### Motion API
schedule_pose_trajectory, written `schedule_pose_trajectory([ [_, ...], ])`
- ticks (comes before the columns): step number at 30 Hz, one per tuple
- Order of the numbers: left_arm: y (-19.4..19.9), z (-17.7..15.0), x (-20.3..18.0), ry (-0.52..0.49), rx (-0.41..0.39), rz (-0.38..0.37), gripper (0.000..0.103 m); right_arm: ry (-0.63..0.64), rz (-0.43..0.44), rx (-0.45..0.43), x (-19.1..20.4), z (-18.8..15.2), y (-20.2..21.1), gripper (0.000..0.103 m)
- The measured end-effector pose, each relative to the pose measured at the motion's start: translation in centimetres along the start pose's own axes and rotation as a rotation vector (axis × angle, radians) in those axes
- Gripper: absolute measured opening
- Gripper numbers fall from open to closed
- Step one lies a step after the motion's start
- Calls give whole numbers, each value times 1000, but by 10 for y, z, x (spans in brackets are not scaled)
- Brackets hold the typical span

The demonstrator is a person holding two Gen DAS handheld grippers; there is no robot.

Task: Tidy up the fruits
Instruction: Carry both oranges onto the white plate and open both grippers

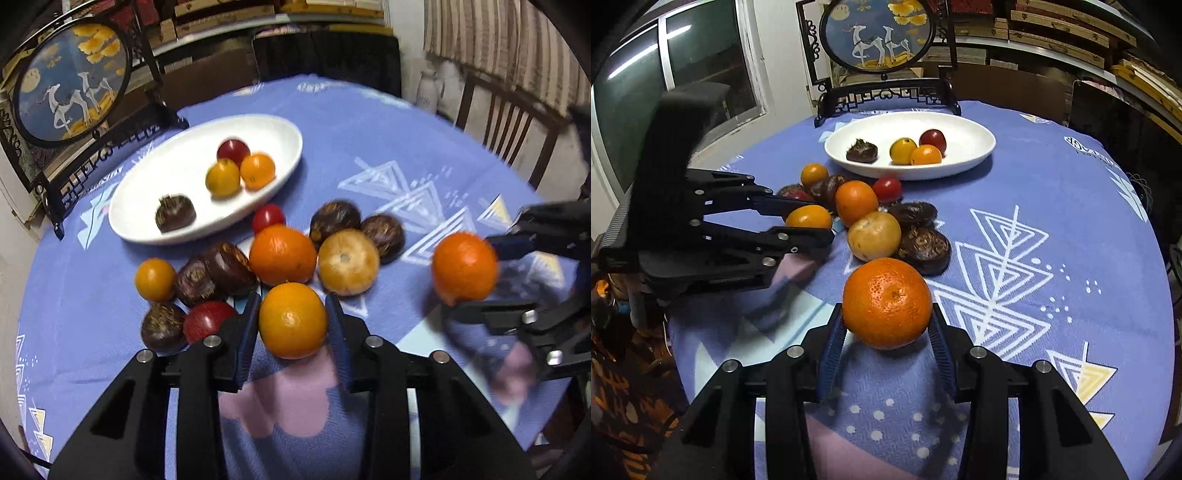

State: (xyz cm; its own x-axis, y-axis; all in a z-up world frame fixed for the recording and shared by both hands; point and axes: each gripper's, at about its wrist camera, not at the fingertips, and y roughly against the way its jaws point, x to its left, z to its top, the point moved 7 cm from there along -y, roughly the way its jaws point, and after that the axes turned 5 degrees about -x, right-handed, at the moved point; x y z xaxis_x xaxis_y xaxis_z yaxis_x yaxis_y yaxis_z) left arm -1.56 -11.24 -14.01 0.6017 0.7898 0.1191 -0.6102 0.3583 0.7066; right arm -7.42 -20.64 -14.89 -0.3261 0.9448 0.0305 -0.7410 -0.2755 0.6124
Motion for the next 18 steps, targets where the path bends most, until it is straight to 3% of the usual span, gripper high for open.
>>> schedule_pose_trajectory([
  [8,28,39,42,48,-88,51,35,56,17,-30,14,35,-4,45],
  [18,21,113,117,130,-181,220,35,88,7,-213,11,151,-2,45],
])
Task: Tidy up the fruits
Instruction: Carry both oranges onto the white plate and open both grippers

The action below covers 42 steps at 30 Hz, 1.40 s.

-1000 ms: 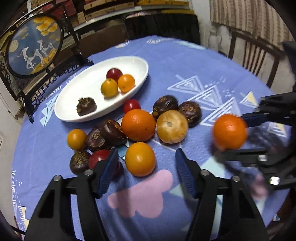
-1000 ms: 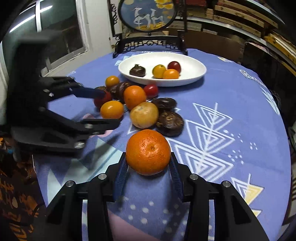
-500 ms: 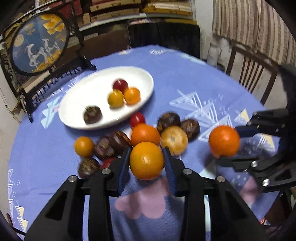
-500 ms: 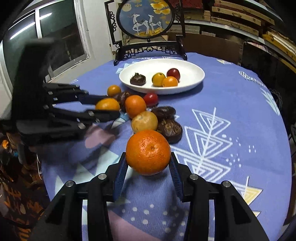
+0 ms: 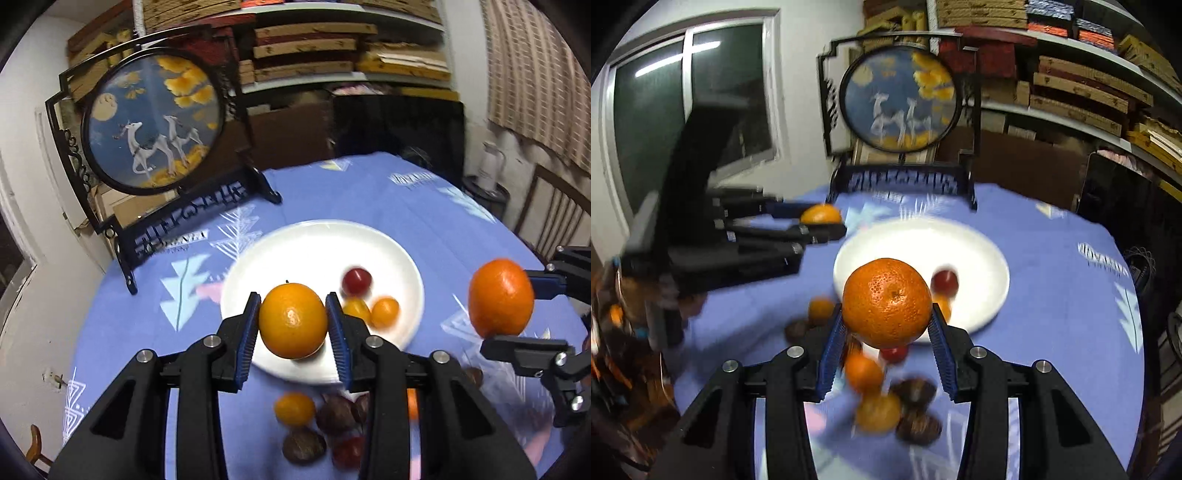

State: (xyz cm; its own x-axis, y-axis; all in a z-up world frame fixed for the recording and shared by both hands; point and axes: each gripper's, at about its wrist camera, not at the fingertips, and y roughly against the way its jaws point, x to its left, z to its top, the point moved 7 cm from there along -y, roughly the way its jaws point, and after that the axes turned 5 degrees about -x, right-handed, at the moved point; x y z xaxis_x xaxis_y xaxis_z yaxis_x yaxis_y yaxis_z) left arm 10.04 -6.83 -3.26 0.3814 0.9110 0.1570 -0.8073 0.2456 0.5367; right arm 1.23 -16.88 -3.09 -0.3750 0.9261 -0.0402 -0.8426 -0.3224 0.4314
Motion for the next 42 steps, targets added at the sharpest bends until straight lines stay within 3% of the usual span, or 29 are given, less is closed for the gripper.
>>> schedule_pose_trajectory([
  [5,-38,10,11,23,16,24,35,-54,-1,-39,-23,33,-29,45],
  [10,-77,12,19,28,41,52,35,-107,8,-29,-42,46,-72,45],
  [21,-134,-8,27,54,134,52,35,-162,40,25,-53,40,-140,45],
  [34,-155,-26,24,46,199,50,35,-188,30,79,-64,19,-162,46],
  [36,-156,-28,24,51,211,50,35,-190,22,83,-64,19,-164,47],
  [38,-156,-29,24,44,209,57,46,-192,8,65,-66,20,-161,65],
  [39,-155,-28,24,41,199,63,50,-194,-3,49,-67,21,-160,65],
  [42,-153,-26,27,37,189,85,51,-193,-1,37,-69,24,-156,65],
])
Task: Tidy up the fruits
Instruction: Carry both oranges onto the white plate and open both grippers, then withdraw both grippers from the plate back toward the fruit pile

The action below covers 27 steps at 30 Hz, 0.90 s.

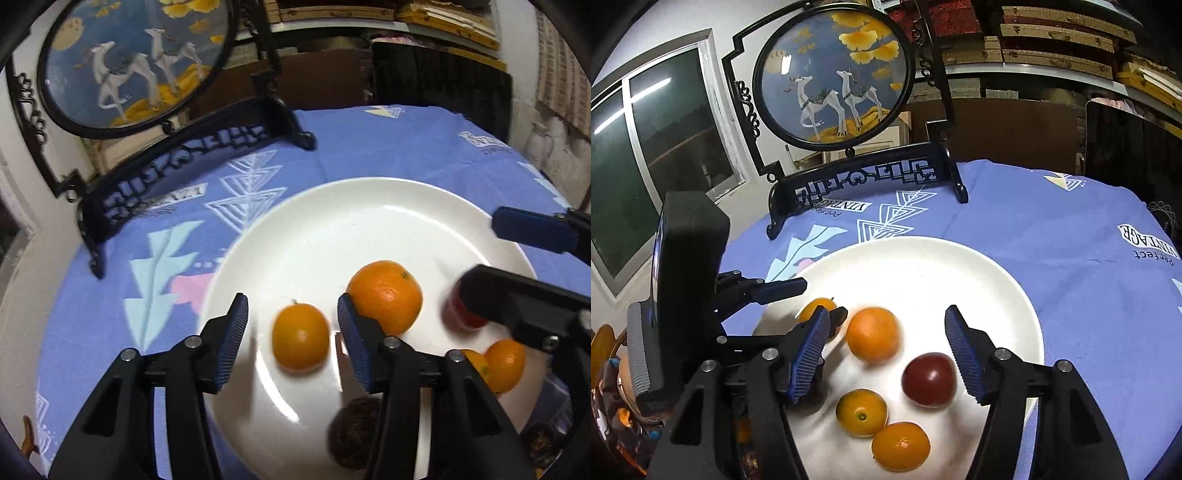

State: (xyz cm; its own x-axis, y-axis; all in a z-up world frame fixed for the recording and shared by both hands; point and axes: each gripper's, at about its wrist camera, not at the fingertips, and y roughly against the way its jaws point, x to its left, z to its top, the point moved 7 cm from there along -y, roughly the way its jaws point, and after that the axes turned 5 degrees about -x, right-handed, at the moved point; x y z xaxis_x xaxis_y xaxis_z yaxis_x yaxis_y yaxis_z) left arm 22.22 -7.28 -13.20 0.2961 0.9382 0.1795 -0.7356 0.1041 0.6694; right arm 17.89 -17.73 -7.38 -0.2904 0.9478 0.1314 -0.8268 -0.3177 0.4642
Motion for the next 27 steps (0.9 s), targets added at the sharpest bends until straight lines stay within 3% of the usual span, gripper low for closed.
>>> schedule_pose_trajectory([
  [5,4,2,4,12,-11,-10,57,2,2,0,0,0,-1,65],
  [9,12,8,12,28,-45,12,70,1,4,-3,-1,0,-1,70],
  [13,22,14,21,50,-86,24,76,-1,28,-16,3,2,4,72],
  [22,25,14,19,30,-94,51,82,4,17,-42,8,5,9,73],
  [25,28,16,23,43,-105,53,84,-23,-25,-91,5,10,18,96],
  [27,29,16,25,50,-104,53,85,-61,-16,-132,2,14,26,99],
])
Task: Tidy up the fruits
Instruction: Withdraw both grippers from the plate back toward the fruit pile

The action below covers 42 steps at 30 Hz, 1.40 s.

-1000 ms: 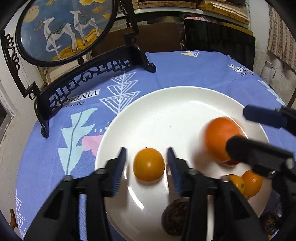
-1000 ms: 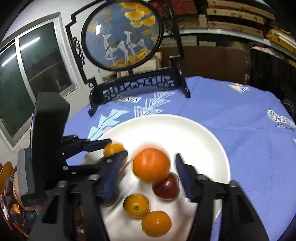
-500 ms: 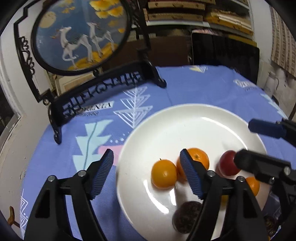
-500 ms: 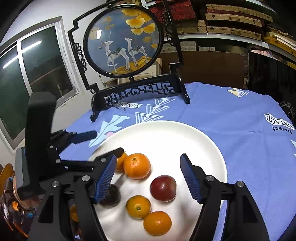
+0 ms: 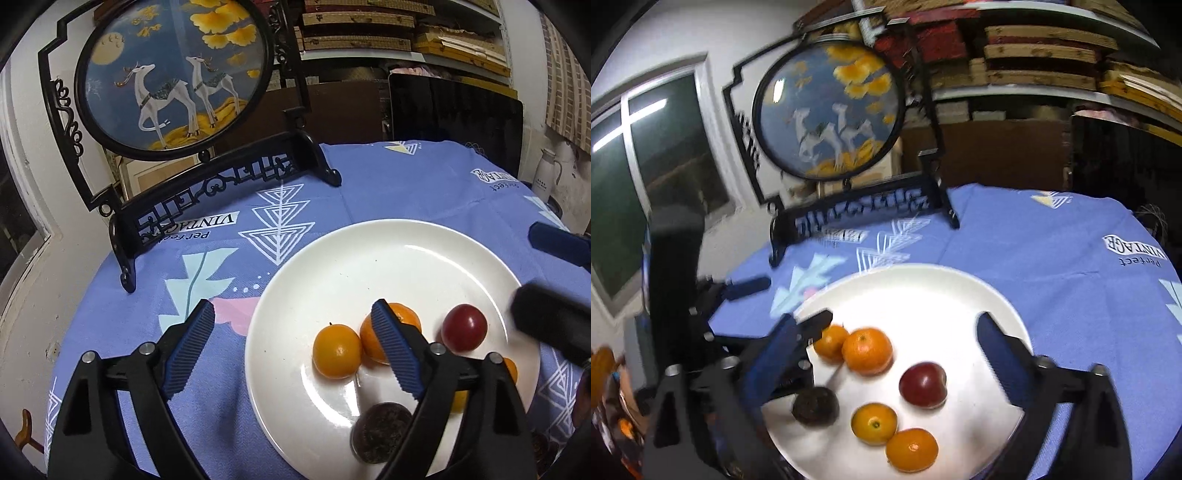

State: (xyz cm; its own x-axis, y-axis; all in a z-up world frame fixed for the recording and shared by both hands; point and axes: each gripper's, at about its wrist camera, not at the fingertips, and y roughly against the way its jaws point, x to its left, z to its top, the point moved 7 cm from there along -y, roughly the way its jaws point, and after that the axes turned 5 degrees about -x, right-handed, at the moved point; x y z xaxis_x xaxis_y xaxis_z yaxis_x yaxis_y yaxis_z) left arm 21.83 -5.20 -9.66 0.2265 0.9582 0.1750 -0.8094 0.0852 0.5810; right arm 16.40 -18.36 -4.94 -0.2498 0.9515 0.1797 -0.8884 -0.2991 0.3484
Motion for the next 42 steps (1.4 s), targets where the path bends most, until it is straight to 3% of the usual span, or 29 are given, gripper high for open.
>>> schedule_pose_trajectory([
  [7,-3,-1,3,3,11,7,85,-175,57,-36,-16,13,12,99],
  [13,-3,-1,4,7,11,14,85,-95,-55,-445,-16,50,77,99],
  [14,-3,-1,4,6,12,14,85,-100,-35,-461,-16,53,82,99],
  [17,-2,-1,3,0,11,14,86,-184,67,-369,-21,51,71,99],
  [27,3,3,1,-3,1,10,88,-192,119,-302,-12,45,55,99],
  [32,41,7,-5,-7,-68,-60,89,-213,189,-208,7,26,66,99],
  [35,67,-7,-3,-21,-90,-74,92,-57,106,-142,16,0,84,99],
  [42,122,-56,19,-38,-34,-91,92,160,-42,18,7,-61,142,99],
])
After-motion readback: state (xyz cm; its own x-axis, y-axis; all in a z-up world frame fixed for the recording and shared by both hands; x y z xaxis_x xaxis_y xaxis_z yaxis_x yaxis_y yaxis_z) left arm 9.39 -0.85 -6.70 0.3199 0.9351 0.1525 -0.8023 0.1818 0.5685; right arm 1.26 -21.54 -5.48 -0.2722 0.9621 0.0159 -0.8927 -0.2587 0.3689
